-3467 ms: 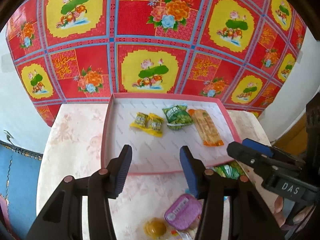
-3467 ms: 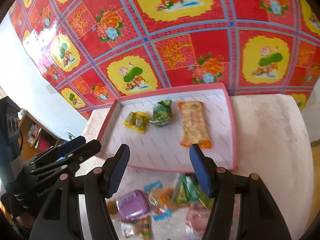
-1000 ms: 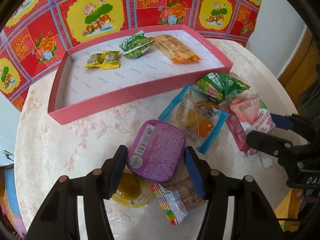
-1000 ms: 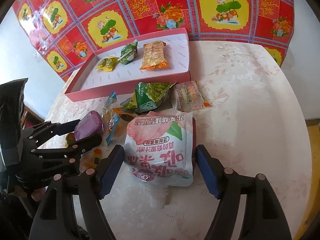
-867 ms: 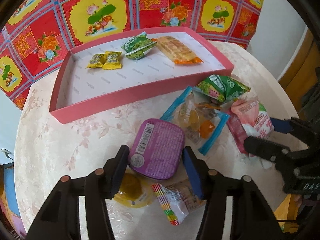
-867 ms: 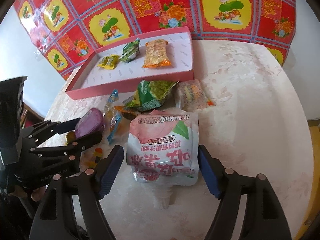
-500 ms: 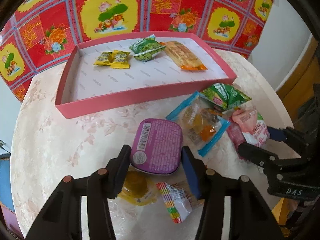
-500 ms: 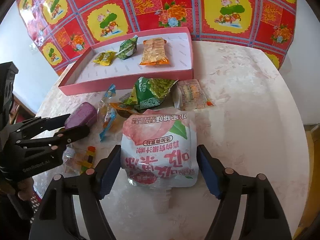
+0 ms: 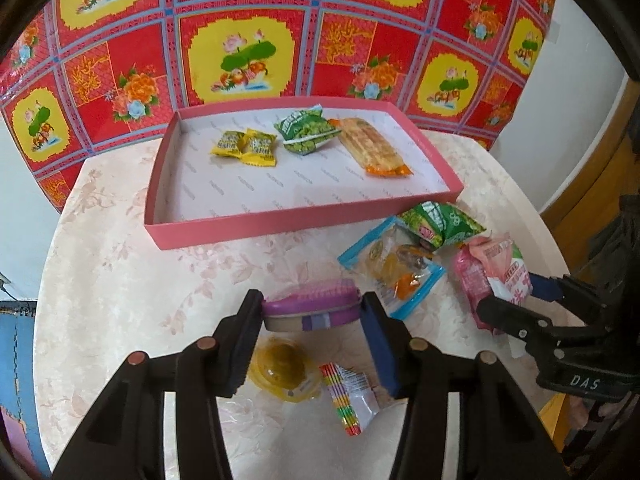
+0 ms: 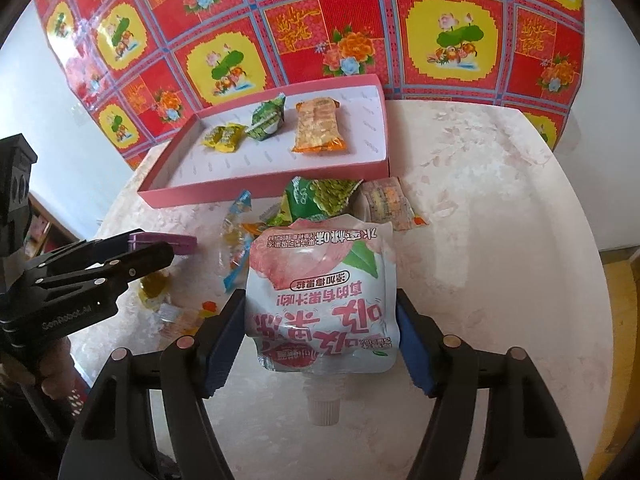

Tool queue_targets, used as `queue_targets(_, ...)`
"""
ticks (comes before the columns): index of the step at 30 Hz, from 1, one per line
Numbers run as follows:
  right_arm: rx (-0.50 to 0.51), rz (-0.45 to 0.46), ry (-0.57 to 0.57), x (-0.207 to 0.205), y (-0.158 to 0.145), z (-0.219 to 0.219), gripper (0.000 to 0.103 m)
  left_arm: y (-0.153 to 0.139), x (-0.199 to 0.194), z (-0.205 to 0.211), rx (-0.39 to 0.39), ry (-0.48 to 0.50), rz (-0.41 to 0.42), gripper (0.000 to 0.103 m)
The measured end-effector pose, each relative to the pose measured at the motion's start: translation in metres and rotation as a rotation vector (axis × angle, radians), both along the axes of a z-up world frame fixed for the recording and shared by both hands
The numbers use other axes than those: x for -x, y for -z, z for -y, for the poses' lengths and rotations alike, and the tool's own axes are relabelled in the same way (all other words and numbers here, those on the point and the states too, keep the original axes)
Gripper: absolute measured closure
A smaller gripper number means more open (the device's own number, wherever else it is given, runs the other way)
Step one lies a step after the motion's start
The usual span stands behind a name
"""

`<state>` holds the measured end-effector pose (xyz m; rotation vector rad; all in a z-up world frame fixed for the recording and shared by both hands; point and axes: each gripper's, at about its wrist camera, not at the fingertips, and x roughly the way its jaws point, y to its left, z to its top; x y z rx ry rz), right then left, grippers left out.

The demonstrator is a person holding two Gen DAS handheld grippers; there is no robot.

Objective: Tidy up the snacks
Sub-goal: 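Grasp the purple tin with the left tool while the right tool grasps the pink spout pouch, then carry the purple tin and pink pouch over the pink tray with both tools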

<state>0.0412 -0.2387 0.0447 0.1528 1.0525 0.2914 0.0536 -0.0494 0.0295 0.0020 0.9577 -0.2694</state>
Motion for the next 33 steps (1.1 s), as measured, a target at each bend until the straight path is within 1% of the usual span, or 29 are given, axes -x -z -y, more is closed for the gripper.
queue_targets(9, -0.023, 0.028, -0.013, 0.002, -0.012, -0.002, 0.032, -0.013, 0.003, -0.004, 0.012, -0.012, 0.034, 0.051)
queue_targets(16, -0.041, 0.058, -0.026, -0.007, -0.026, -0.003, 0.032, -0.029, -0.002, -0.011, 0.021, -0.039, 0.072, 0.051)
queue_targets(27, -0.053, 0.098, -0.052, -0.035, -0.046, -0.011, 0.032, -0.048, -0.028, -0.023, 0.021, -0.087, 0.119, 0.051)
queue_targets(33, -0.049, 0.12, -0.064, -0.053, -0.052, -0.017, 0.032, -0.044, -0.05, -0.027, 0.014, -0.112, 0.111, 0.051)
